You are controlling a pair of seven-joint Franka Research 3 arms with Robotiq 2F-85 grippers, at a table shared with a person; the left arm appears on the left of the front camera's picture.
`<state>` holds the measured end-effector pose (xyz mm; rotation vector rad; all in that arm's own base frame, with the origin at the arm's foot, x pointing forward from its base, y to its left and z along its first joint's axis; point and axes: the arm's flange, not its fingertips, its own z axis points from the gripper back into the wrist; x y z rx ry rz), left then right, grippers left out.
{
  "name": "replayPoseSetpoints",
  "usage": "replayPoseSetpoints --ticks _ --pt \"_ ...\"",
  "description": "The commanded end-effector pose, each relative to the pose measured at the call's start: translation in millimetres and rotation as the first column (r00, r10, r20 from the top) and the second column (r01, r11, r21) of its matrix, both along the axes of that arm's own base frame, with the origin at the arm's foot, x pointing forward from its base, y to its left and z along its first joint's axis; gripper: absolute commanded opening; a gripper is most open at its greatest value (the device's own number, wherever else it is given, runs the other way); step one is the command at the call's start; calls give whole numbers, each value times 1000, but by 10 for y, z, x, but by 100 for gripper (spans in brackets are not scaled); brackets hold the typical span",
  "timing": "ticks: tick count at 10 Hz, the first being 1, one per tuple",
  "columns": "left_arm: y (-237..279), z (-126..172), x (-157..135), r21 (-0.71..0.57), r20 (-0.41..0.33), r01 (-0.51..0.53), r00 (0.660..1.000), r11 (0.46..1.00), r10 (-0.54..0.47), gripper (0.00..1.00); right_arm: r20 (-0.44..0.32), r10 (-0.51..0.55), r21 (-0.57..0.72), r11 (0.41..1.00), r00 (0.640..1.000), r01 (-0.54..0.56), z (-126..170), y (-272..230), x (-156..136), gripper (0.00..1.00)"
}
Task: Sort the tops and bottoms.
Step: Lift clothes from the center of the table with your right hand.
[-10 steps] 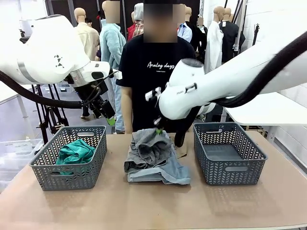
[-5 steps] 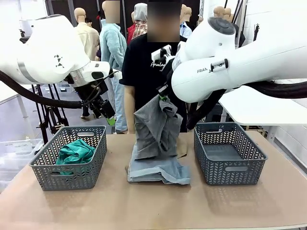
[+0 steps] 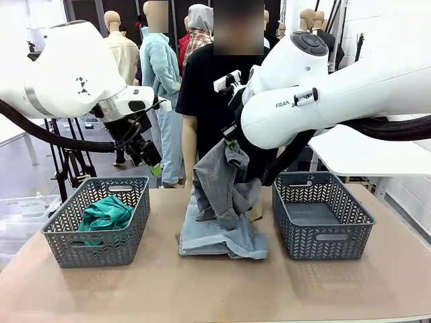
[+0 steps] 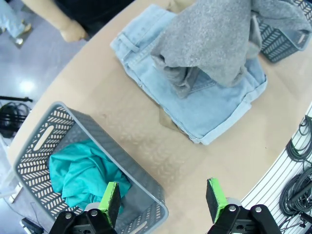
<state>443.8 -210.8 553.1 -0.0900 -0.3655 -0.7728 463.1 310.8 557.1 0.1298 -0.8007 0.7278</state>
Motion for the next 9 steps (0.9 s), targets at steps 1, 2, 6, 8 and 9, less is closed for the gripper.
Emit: replayPoseSetpoints --ticks 1,2,6,8,9 --pt "21 11 2 7 1 2 1000 1000 -2 91 69 -41 16 999 997 40 256 -55 -60 0" --pt "21 11 2 7 1 2 1000 1000 -2 91 155 -65 23 998 986 62 600 -91 -119 0" --pt "21 11 2 7 1 2 1000 1000 -2 91 334 -41 -15 999 942 49 1434 72 -344 0" --pt "21 11 2 7 1 2 1000 1000 -2 91 278 -30 11 1000 960 28 1278 -176 -317 0" --pt "21 11 2 7 1 2 1000 1000 -2 91 278 -30 11 1000 960 28 1278 -176 -317 0"
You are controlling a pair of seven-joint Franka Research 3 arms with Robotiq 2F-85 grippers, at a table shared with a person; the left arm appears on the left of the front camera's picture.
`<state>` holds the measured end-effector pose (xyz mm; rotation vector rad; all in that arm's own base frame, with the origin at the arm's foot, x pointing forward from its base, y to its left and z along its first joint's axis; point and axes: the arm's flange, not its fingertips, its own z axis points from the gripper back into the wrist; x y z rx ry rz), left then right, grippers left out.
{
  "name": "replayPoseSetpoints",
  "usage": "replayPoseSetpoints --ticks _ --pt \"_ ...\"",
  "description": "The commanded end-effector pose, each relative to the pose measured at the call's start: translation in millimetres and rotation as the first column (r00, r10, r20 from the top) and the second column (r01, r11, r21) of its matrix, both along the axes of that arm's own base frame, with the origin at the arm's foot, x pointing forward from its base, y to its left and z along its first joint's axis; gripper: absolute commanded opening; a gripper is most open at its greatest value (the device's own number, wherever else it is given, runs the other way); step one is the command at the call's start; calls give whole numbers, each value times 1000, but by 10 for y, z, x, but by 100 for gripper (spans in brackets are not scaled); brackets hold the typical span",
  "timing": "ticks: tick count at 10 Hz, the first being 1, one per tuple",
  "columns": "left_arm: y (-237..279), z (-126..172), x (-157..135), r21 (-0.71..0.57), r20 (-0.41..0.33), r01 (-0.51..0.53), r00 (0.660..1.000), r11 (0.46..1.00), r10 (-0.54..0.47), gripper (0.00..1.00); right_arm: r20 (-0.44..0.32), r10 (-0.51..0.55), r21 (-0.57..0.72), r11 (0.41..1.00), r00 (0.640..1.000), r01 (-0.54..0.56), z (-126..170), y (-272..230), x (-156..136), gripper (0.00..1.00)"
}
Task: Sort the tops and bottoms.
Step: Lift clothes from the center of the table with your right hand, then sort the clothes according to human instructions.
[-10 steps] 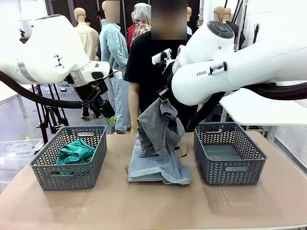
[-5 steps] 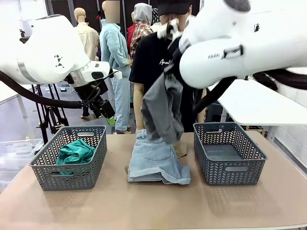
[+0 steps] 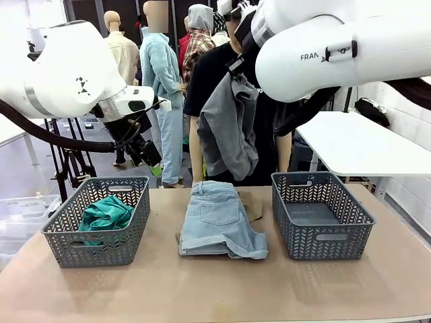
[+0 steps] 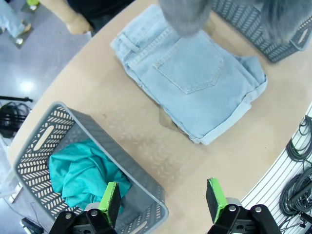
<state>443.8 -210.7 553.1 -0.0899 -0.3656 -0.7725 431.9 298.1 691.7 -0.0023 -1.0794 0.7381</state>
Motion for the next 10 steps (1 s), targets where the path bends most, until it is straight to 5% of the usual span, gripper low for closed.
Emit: replayPoseSetpoints --ticks 1,10 --pt "20 11 1 7 1 2 1000 1000 -2 91 -16 -1 21 1000 1000 1 -69 -49 -6 0" --pt "20 11 1 7 1 2 1000 1000 -2 91 -16 -1 21 1000 1000 1 -69 -49 -6 0"
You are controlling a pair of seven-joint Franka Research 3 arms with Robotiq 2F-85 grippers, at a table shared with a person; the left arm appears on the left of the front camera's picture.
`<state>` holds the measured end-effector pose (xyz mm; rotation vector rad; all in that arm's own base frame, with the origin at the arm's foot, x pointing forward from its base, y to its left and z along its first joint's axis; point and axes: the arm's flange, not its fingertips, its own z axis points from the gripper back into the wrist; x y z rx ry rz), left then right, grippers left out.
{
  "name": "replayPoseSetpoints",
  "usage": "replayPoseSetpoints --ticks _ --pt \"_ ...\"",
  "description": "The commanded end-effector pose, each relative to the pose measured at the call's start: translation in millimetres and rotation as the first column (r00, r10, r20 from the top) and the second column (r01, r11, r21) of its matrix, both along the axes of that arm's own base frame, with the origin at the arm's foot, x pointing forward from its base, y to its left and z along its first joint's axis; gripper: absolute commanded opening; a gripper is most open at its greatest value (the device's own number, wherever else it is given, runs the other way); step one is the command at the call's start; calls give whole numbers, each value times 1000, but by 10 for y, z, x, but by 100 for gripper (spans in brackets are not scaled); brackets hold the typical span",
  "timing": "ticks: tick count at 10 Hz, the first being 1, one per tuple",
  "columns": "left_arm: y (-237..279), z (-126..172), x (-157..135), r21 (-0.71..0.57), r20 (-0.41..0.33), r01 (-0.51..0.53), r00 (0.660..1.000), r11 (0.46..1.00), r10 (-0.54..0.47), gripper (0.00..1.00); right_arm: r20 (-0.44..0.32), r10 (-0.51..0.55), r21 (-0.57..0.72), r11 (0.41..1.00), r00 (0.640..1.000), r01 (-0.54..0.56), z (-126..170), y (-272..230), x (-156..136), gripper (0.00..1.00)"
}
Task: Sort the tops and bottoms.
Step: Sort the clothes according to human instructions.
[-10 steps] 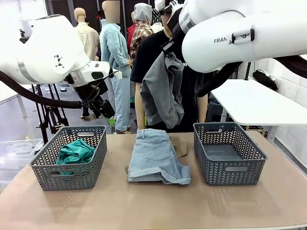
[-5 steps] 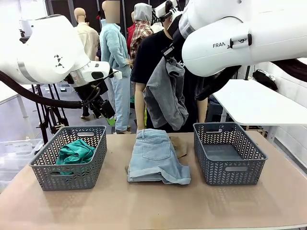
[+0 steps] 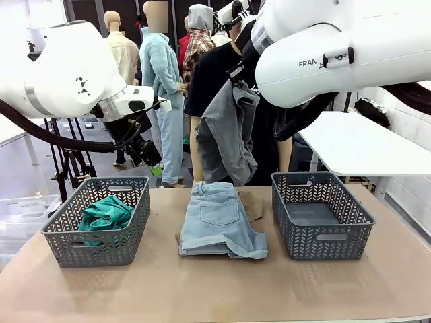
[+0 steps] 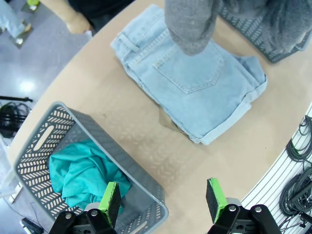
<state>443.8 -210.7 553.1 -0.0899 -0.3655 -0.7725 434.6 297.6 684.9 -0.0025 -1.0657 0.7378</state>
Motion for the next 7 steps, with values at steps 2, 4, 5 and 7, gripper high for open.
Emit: replayPoseSetpoints --ticks 2,4,5,7 --pt "20 11 1 7 1 2 1000 1000 -2 91 -4 1 25 1000 1000 -1 0 -44 -33 0" --pt "20 11 1 7 1 2 1000 1000 -2 91 -4 1 25 1000 1000 -1 0 -44 -33 0" --pt "20 11 1 7 1 2 1000 1000 -2 91 -4 1 25 1000 1000 -1 0 -44 -33 0" --pt "20 11 1 7 1 2 1000 1000 -2 91 -4 1 25 1000 1000 -1 0 -44 -33 0"
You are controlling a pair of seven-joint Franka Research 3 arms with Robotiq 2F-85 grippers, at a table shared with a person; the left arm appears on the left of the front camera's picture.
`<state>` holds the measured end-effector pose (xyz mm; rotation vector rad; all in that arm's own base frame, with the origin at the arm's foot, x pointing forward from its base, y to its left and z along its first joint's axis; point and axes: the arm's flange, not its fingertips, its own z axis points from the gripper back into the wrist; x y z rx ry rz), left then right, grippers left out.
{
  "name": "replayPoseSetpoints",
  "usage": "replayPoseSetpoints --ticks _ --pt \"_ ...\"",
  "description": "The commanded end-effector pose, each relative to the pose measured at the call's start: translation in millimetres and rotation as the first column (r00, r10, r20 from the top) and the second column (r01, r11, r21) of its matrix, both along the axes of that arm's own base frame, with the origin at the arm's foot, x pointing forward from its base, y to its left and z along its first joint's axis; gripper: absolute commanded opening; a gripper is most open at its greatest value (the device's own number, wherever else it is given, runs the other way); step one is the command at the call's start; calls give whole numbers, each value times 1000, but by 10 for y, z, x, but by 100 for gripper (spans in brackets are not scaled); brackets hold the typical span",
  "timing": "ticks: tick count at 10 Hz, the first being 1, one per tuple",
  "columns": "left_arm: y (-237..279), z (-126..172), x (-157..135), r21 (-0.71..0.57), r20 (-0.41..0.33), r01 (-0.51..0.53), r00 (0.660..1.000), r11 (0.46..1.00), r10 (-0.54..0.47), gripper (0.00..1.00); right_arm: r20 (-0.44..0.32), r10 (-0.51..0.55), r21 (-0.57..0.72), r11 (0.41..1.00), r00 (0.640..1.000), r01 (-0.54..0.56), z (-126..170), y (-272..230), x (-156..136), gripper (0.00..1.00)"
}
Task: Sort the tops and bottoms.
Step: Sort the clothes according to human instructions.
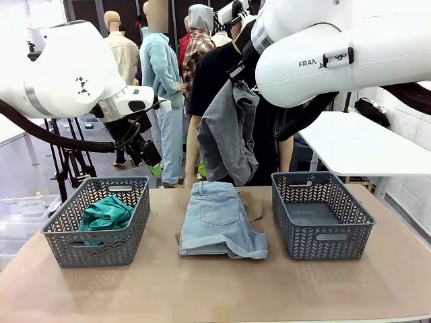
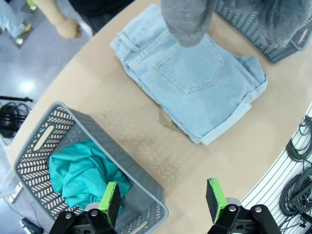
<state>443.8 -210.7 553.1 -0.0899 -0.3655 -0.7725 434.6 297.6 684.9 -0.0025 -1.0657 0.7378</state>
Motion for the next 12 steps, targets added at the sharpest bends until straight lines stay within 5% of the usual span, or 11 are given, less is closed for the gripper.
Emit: replayPoseSetpoints --ticks 1,12 --pt "20 11 1 7 1 2 1000 1000 -2 91 -4 1 25 1000 1000 -1 0 -44 -33 0" --pt "20 11 1 7 1 2 1000 1000 -2 91 -4 1 25 1000 1000 -1 0 -44 -33 0"
